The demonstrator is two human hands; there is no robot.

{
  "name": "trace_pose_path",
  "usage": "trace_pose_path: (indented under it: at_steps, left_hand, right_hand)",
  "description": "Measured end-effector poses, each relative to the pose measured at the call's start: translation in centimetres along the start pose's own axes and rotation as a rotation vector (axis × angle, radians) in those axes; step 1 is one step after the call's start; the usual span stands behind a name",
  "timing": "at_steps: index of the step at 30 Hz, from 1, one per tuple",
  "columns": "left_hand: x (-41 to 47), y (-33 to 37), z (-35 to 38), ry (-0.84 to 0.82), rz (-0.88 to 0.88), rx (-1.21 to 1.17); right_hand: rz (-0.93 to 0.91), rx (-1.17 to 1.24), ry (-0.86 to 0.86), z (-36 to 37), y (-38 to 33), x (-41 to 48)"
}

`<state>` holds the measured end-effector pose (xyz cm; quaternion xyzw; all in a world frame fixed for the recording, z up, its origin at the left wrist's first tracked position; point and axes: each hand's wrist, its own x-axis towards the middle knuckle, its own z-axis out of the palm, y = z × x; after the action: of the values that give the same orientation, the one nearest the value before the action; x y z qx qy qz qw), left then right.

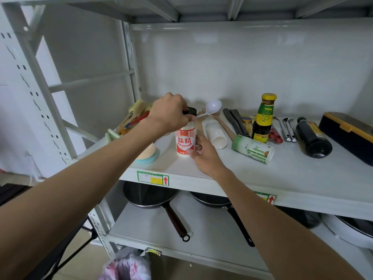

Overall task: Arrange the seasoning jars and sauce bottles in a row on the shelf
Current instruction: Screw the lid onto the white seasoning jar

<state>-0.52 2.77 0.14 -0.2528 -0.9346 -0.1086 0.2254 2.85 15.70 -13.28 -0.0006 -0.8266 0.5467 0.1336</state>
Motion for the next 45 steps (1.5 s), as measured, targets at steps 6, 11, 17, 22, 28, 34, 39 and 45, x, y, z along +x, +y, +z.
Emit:
trace_pose_path:
  at_steps: [6, 11, 17, 22, 28, 34, 39, 45]
  left_hand:
    - [0.1, 0.0, 0.3, 0.036, -0.008, 0.032]
    - [0.1, -0.2, 0.4, 0.041, -0.002, 0.016]
    - [0.0, -0.1, 0.4, 0.05, -0.004, 0.032]
    - [-0.4, -0.1, 0.5, 0.063, -0.001, 0.0]
    - [-0.7, 0.4, 0.2, 0.043, -0.008, 0.01]
    - [-1.0, 0.7, 0.1, 0.044, -0.029, -0.023]
    - [-1.0, 1.1, 0.5, 0.057, -0.05, -0.015]
    - [-0.9, 0.8, 0.8, 0.07, -0.051, -0.005]
  right_hand:
    - [-0.019, -0.071, 0.007, -0.2, -0.3, -0.3]
    - [-0.011, -0.08, 0.007, -0.2, -0.4, -0.4]
    - [0.022, -0.079, 0.012, -0.2, -0.7, -0.6]
    - [0.049, -0.032, 0.056, -0.4, -1.3, -1.4]
    - [-0.048, -0.075, 0.305, -2.6, -2.8, -1.2]
    - [0.091, -0.49, 0.358, -7.3, -5.4, 3.0]
    - [0.231, -0.585, 0.155, -8.8, -5.3, 4.7]
    - [0.292, -0.586, 0.015, -7.9, -5.1, 6.0]
